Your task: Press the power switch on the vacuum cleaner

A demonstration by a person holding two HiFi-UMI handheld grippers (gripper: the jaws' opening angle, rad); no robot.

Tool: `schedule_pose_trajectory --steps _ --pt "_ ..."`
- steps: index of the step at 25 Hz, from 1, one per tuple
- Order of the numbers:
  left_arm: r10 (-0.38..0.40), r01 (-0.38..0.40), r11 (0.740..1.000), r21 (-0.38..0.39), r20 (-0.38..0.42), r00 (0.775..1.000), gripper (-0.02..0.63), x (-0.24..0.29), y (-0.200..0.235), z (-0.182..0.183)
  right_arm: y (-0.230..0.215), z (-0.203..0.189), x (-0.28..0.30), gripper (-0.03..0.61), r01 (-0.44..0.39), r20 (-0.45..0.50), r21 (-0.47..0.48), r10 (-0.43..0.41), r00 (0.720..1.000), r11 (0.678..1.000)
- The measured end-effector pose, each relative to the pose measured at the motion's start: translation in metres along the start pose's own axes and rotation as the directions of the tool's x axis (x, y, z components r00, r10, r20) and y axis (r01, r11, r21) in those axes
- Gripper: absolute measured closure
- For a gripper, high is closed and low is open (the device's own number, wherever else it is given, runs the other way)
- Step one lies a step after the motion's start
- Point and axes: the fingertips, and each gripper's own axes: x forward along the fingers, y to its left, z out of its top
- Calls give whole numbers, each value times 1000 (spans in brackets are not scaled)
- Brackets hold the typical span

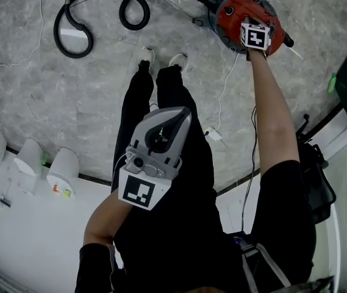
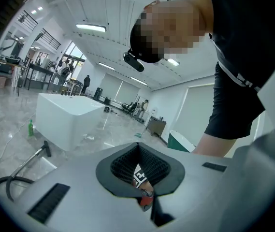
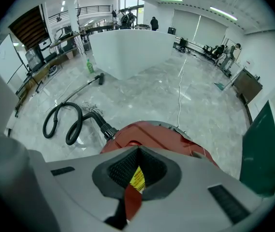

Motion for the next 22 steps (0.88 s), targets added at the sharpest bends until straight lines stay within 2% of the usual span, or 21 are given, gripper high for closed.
schedule_pose_trajectory --steps 4,9,13,16,18,20,22 --pt "4 -4 1000 -2 1 1000 600 0 -1 -1 -1 2 2 560 -16 -20 17 17 1000 1000" --pt "7 -7 1000 1 7 1000 600 -1 0 -2 -3 1 9 560 -7 -45 -8 7 999 1000" --pt "9 -9 1000 -2 2 1000 600 -9 3 -1 -5 3 -3 560 26 -17 62 -25 1000 998" --pt "-3 3 1000 7 6 1000 600 -16 1 6 -6 8 -29 560 33 51 160 -42 998 987" --pt "-9 9 999 40 9 1000 600 -23 -3 14 -5 16 -54 560 20 129 211 -49 990 977" --pt "-15 15 997 82 9 1000 600 -33 -4 22 -7 25 -85 560 14 225 253 -73 972 967" --pt "-27 26 996 90 11 1000 600 -41 -1 29 -12 37 -122 560 23 311 283 -115 943 959"
